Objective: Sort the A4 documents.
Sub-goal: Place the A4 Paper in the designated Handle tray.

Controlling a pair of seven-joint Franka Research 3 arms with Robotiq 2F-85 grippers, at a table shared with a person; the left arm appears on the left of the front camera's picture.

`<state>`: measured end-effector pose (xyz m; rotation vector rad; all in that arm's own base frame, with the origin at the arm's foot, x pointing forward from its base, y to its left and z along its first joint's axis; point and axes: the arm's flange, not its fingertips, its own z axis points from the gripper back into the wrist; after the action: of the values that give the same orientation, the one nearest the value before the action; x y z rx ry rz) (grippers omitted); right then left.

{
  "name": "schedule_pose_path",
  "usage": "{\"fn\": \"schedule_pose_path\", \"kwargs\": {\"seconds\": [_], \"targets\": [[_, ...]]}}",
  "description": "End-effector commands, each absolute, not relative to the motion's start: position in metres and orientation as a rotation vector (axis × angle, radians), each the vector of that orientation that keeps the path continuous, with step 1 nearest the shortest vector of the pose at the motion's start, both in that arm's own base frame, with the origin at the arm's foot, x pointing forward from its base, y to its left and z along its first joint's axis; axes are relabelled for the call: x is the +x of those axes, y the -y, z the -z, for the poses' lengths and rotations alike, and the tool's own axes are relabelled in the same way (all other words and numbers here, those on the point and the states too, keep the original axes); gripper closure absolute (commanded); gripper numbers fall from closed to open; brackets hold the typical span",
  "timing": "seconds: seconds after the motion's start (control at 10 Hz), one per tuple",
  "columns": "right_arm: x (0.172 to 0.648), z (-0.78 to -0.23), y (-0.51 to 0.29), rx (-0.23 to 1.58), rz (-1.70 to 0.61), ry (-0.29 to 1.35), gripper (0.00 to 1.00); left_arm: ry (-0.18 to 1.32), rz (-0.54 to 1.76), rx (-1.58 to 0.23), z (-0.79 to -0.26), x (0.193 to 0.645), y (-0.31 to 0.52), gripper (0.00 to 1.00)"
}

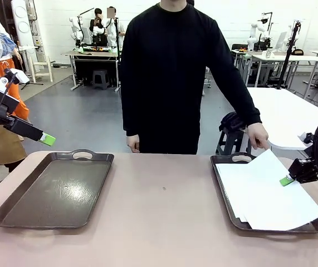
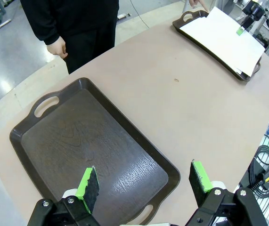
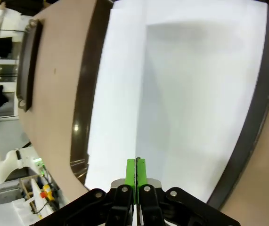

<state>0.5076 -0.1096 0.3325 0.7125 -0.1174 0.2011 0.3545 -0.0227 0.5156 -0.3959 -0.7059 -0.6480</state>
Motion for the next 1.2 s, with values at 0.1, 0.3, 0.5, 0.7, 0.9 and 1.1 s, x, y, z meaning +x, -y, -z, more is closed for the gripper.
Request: {"fn": "schedule_pose_path", "kwargs": {"seconds": [0.1,0.3,0.5,0.7,0.9,1.1], "targets": [[0.502,-0.331,0.096,0.649,-0.135,0.118,0.99,0.711,0.659,-0.41,-0.514,0.355,0.02,0.0],[0.504,-0.332,0.093,0.646,-0.092,0.128,0.99,0.711,0.659,-0.41,-0.514,0.355,0.02,0.0],[0.508,-0.332,0.09,0.653,-0.041,0.147,0.99,0.711,0.659,-0.41,-0.514,0.355,0.02,0.0],[0.509,-0.333,0.089,0.656,-0.044,0.14,0.99,0.711,0.659,-0.41,-0.514,0.355,0.02,0.0],[0.512,-0.335,0.088,0.651,-0.037,0.146,0.99,0.711,0.659,-0.41,-0.514,0.355,0.02,0.0],[0.518,-0.335,0.089,0.65,-0.026,0.152,0.99,0.711,0.659,-0.41,-0.514,0.355,0.02,0.0]]}}
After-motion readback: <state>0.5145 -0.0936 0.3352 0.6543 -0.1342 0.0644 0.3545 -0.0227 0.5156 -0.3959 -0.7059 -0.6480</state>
